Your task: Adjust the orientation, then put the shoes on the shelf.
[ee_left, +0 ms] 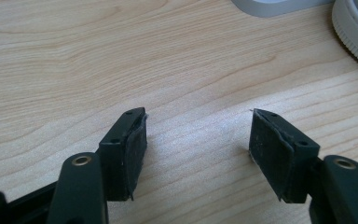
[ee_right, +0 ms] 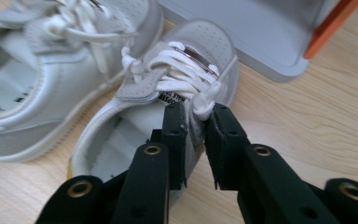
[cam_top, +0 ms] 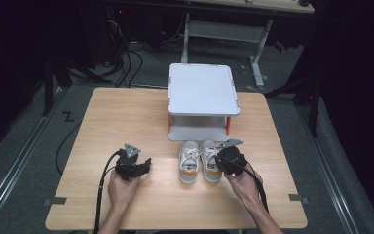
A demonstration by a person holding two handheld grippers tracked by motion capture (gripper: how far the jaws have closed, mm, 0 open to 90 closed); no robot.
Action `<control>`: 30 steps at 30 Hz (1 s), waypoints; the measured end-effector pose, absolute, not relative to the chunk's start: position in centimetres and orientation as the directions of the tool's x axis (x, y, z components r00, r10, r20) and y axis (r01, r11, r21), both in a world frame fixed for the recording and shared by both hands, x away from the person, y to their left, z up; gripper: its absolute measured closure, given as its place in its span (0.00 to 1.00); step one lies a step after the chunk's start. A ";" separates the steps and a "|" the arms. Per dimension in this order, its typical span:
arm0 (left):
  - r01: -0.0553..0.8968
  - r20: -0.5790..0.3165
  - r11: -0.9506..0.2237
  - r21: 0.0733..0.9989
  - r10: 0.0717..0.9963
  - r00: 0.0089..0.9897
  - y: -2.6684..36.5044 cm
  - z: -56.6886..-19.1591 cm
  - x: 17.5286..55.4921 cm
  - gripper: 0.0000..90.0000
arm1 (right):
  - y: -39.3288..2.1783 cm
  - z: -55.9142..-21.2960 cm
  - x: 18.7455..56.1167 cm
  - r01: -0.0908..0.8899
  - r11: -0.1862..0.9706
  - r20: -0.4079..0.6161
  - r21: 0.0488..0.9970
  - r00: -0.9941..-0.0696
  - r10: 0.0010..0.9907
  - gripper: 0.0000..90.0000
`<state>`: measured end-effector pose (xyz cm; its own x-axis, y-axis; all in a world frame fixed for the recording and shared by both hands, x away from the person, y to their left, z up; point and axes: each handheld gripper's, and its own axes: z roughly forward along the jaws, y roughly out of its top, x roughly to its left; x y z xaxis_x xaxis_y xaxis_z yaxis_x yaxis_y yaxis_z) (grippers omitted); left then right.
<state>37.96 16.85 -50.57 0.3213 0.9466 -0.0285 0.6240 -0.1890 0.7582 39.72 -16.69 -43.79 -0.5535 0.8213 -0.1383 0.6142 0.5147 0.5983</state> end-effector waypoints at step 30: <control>0.615 -0.063 -0.148 0.774 0.949 0.309 15.4 -49.3 37.1 0.41 | -29.3 -48.7 39.9 0.661 0.149 0.119 0.735 -0.342 0.932 0.61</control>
<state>37.14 15.40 -49.33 0.3087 0.9490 -0.0634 0.6154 -0.1485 0.7741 39.95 -29.30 -48.74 -0.3415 0.9323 0.1188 0.6615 0.1486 0.7351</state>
